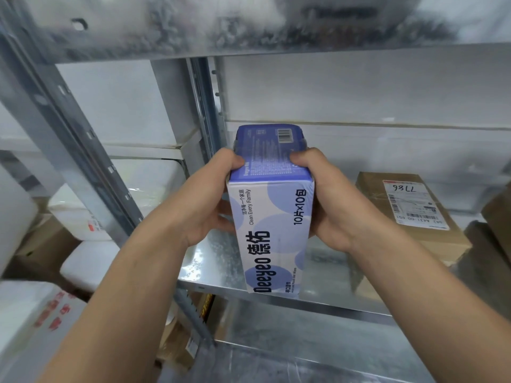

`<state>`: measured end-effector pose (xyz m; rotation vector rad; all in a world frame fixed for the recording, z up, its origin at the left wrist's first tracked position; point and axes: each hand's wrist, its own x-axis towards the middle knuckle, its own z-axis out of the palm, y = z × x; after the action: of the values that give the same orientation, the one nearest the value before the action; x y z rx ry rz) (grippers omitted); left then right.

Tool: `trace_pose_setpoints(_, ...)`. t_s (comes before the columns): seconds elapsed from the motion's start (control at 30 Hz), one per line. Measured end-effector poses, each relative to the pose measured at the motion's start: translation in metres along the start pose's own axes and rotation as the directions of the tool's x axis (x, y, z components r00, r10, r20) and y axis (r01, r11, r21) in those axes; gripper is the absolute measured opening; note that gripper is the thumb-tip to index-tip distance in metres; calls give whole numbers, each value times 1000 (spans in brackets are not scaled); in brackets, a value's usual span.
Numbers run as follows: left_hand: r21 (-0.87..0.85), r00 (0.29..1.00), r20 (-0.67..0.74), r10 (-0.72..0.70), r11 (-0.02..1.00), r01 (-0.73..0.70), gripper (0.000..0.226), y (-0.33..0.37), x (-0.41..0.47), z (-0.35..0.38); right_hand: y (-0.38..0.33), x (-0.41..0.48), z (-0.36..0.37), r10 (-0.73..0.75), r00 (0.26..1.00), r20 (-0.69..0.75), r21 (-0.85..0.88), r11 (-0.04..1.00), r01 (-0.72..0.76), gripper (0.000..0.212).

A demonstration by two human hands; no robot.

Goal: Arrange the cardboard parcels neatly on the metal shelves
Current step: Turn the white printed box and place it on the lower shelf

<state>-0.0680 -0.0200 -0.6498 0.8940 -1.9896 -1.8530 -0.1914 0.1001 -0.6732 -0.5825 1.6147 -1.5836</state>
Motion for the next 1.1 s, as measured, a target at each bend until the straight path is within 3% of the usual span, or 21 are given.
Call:
trace_pose_setpoints(0.17, 12, 999, -33, -15, 1000, 16, 32, 4, 2, 6, 0, 3, 1, -7, 1000, -12, 33, 999, 7, 80)
trace_pose_setpoints(0.27, 14, 999, -34, -13, 1000, 14, 33, 3, 1, 7, 1, 3, -2, -22, 1000, -12, 39, 999, 22, 67)
trace_pose_setpoints(0.4, -51, 1000, -10, -15, 999, 15, 57, -11, 3, 5, 1, 4, -10, 13, 999, -47, 80, 997, -9, 64)
trace_pose_setpoints(0.47, -119, 1000, -8, -17, 993, 16, 63, -24, 5, 2, 1, 1, -14, 14, 997, -82, 121, 993, -4, 48)
trace_pose_setpoints(0.53, -163, 997, -39, -60, 985, 53, 56, -42, 10, 1, 3, -1, -18, 3, 994, -106, 179, 984, 16, 31)
trace_pose_setpoints(0.67, -88, 961, -140, -237, 970, 226, 45, -89, 18, 1, 8, -7, -29, -19, 995, -102, 387, 920, 58, 37)
trace_pose_setpoints(0.77, -146, 931, -135, -339, 936, 320, 40, -113, 18, 4, 16, -8, -36, -29, 997, -72, 487, 871, 60, 29)
trace_pose_setpoints(1.1, -282, 939, -140, -313, 922, 266, 27, -114, 15, 3, 33, -10, -46, -13, 997, -76, 674, 736, 61, 26)
